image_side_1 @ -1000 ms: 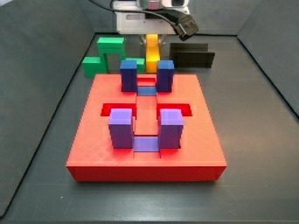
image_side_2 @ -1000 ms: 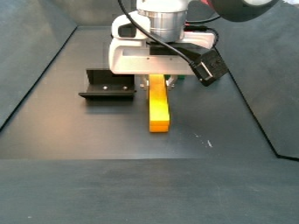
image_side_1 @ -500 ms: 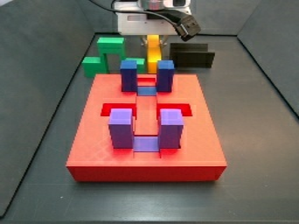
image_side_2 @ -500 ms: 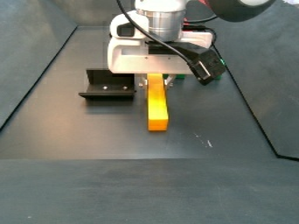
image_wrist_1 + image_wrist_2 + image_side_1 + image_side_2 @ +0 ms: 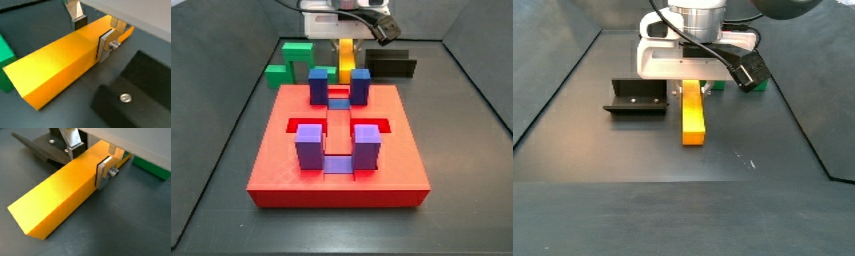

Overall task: Pick up the yellow object. Move up. Move to above the board. Insert the yellow object.
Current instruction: Pick up the yellow object, then move up.

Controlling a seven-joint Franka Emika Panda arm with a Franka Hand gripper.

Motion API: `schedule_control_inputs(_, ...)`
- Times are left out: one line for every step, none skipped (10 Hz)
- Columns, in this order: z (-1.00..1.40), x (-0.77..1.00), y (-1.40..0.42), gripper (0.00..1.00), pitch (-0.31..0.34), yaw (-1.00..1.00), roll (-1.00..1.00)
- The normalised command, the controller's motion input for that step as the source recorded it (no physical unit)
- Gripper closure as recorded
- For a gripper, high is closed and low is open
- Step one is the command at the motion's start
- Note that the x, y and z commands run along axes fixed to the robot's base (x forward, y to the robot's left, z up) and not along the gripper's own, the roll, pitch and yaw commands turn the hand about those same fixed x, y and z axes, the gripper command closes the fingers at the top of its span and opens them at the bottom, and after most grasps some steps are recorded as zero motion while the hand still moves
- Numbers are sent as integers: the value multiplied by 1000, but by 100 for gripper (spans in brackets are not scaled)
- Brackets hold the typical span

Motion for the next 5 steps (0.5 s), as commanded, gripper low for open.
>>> schedule_control_inputs(0,0,0,100,0,0,0)
schedule_control_inputs(0,0,0,100,0,0,0)
schedule_control_inputs(0,0,0,100,0,0,0)
schedule_control_inputs(833,0,0,100,0,0,0)
schedule_control_inputs(835,5,-59,100,5,38,-8)
